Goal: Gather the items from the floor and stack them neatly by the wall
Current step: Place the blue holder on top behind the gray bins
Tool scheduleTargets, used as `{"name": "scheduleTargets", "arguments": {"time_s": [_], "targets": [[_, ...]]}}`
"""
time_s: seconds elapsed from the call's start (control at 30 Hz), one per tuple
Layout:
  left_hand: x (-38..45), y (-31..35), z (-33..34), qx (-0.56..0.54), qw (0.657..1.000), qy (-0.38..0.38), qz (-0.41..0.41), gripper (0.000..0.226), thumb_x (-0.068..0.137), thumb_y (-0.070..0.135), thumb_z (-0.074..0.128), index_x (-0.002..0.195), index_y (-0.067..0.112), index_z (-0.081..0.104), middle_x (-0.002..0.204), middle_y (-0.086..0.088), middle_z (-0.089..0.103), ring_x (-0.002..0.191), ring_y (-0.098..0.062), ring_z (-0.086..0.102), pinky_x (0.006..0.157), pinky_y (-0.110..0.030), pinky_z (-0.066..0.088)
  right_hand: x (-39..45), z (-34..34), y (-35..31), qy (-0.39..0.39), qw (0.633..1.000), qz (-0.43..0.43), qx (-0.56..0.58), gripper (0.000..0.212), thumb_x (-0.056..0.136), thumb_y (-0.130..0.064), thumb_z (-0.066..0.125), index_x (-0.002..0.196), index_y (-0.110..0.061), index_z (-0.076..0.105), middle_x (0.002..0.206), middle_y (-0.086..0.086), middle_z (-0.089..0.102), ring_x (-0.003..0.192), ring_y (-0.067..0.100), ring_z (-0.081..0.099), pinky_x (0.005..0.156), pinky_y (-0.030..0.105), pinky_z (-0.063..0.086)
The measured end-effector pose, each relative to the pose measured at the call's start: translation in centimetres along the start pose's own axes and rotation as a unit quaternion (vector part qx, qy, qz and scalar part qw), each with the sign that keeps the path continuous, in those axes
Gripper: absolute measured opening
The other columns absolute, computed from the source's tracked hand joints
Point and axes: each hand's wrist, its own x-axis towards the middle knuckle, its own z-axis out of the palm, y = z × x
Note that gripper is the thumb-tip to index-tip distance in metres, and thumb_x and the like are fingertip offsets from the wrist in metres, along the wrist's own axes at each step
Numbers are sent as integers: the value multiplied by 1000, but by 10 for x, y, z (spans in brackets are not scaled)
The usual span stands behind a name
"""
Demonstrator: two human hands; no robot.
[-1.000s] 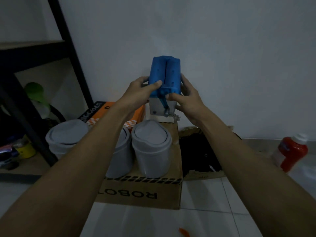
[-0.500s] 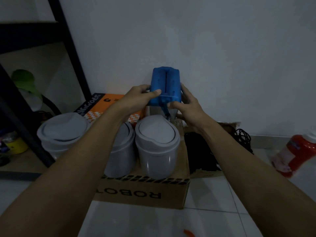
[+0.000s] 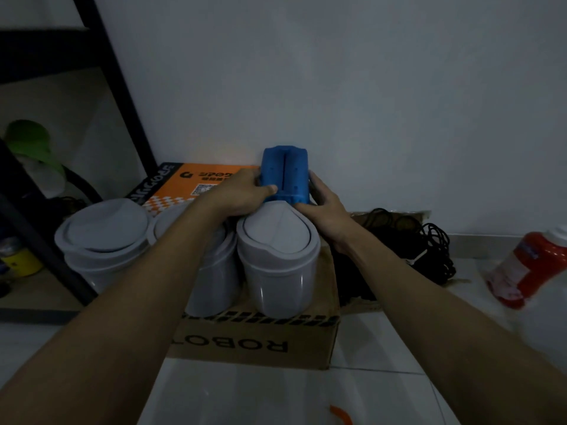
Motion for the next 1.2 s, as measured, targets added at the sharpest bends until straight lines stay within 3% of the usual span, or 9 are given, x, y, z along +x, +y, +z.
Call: {"name": "scheduleTargets", "arguments": {"time_s": [0.1, 0.3, 0.43, 0.53, 0.67, 0.83, 0.97, 1.1, 1.2], "targets": [[4, -2, 2, 49, 999, -1, -23, 46, 101, 40, 49, 141, 18, 50, 135, -4, 59, 117, -23, 57, 103, -41, 45, -3, 1, 1, 0, 1000, -6, -12, 75, 90, -10, 72, 154, -25, 37, 150, -6, 47, 131, 6, 50, 103, 23, 48], [11, -1, 3, 63, 997, -10, -53, 51, 103, 41, 45, 147, 15, 44, 147, -7, 49, 128, -27, 50, 109, -41, 39, -2, 3, 5, 0, 1000, 11, -7, 85, 87, -20, 78, 157, -25, 31, 158, -6, 39, 137, 9, 45, 115, 39, 40], [9, -1, 4, 51, 998, 9, -45, 47, 102, 40, 48, 141, 14, 52, 138, -6, 57, 118, -25, 56, 103, -41, 44, -2, 1, 4, 5, 1000, 2, -11, 84, 88, -17, 77, 157, -24, 30, 156, -5, 40, 104, -15, 55, 94, 13, 50], [6, 0, 3, 27, 999, 44, -17, 41, 100, 31, 56, 136, 12, 58, 136, -7, 59, 113, -20, 56, 93, -29, 42, 0, -1, 6, -1, 999, 7, -36, 87, 87, -19, 78, 158, -25, 28, 158, -2, 38, 106, -10, 55, 79, 5, 50], [-8, 8, -1, 39, 998, 43, 5, 61, 93, 43, 64, 144, 14, 50, 149, -2, 47, 132, -20, 47, 100, -26, 35, 1, 1, 6, 2, 999, 18, -49, 92, 85, -22, 80, 159, -27, 25, 157, 1, 37, 120, 10, 53, 81, 12, 53], [-46, 22, -15, 44, 996, -70, 41, 59, 77, 58, 74, 127, 34, 54, 123, 21, 55, 109, -1, 52, 77, -3, 40, 4, 2, 7, -6, 998, 21, -51, 96, 84, -19, 81, 159, -26, 23, 157, 6, 36, 130, 21, 51, 98, 30, 52], [-66, 19, -22, 136, 980, -134, 49, 109, 60, 66, 81, 152, 44, 26, 161, 17, 16, 145, -13, 23, 115, -38, 29, 2, 6, 6, 3, 998, 35, -49, 97, 82, -21, 83, 159, -26, 23, 157, 7, 36, 129, 25, 54, 103, 38, 52], [-76, 19, -15, 205, 960, -177, 72, 120, 49, 72, 83, 149, 53, 20, 160, 22, 5, 149, -15, 8, 120, -50, 18, 3, 2, 3, -5, 997, 47, -66, 94, 86, -18, 79, 159, -25, 21, 159, 9, 34, 127, 22, 55, 99, 32, 52], [-79, 16, -6, 253, 948, -167, 101, 117, 52, 75, 80, 149, 52, 20, 159, 16, 12, 147, -20, 13, 119, -51, 20, 0, -6, -7, -22, 992, 91, -81, 97, 83, -28, 81, 159, -31, 21, 160, 9, 33, 137, 24, 47, 107, 43, 48]]}}
